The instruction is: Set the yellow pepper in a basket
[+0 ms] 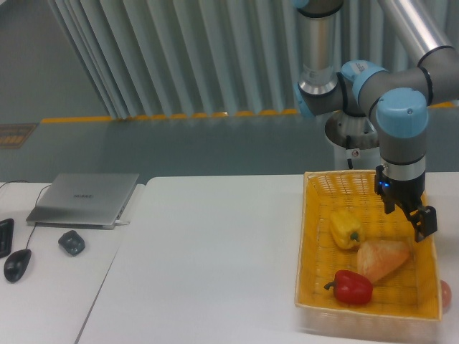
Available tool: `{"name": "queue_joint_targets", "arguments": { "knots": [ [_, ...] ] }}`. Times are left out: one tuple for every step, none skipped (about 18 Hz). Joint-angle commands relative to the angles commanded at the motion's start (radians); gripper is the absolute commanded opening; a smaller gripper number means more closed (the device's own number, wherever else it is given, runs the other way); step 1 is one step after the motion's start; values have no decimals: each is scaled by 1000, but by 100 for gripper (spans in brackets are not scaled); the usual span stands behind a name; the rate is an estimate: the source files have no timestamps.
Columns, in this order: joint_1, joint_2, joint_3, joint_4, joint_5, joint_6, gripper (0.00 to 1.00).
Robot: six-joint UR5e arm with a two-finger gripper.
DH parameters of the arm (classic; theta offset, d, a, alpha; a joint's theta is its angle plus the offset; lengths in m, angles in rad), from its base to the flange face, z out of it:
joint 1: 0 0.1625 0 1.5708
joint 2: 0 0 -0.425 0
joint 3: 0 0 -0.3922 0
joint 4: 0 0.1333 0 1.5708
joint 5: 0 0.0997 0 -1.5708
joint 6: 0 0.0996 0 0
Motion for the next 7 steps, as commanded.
{"name": "queue_joint_targets", "arguments": {
  "knots": [
    [0, 0, 0, 0, 0, 0, 100],
    [0, 0, 0, 0, 0, 0, 100],
    [0, 0, 0, 0, -3, 0, 100],
    [-2, 0, 0, 0, -5, 0, 100],
    [0, 0, 0, 0, -5, -2, 100],
    [0, 0, 0, 0, -5, -2, 100],
    [0, 0, 0, 2, -5, -2, 100]
  ]
}}
